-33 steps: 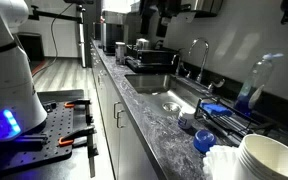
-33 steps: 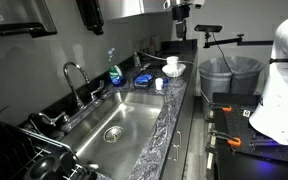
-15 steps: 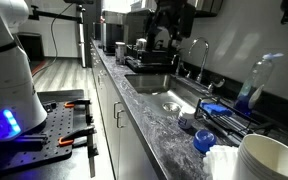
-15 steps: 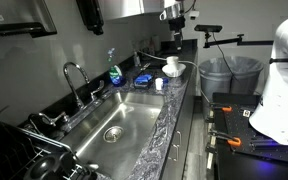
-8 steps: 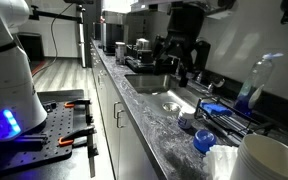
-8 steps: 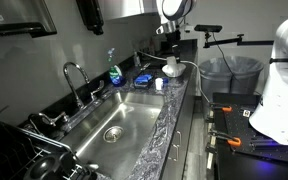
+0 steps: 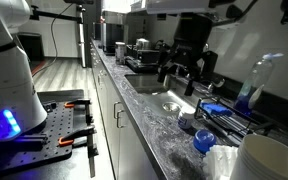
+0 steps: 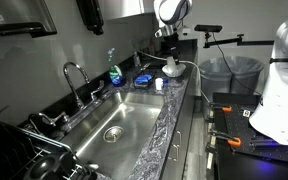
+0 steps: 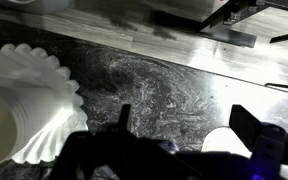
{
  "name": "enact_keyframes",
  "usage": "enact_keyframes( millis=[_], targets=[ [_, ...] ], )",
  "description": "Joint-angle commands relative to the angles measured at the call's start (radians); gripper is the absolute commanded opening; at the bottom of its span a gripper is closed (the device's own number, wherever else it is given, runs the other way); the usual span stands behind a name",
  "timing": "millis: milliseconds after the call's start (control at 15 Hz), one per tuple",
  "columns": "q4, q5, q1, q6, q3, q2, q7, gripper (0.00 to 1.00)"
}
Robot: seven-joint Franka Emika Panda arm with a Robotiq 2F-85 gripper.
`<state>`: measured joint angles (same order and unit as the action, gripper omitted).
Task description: Put the blue soap on the rack, then remove it from the rack
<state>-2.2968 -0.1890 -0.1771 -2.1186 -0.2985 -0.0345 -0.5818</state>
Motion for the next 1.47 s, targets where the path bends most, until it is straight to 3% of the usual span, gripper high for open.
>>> enact_keyframes(
  millis=[0,400,800,1400],
  targets=[
    [0.011,0.015,-0.017,-0.023,0.024,0.043,-0.030,1.00],
    [0.050,0.053,-0.040,-0.121,0.046,0.174,-0.141,1.00],
    [0.120,0.131,-0.110,-0.248,0.076,0.304,-0.239,1.00],
    [0.217,0.159,-0.171,-0.283,0.122,0.414,-0.240,1.00]
  ],
)
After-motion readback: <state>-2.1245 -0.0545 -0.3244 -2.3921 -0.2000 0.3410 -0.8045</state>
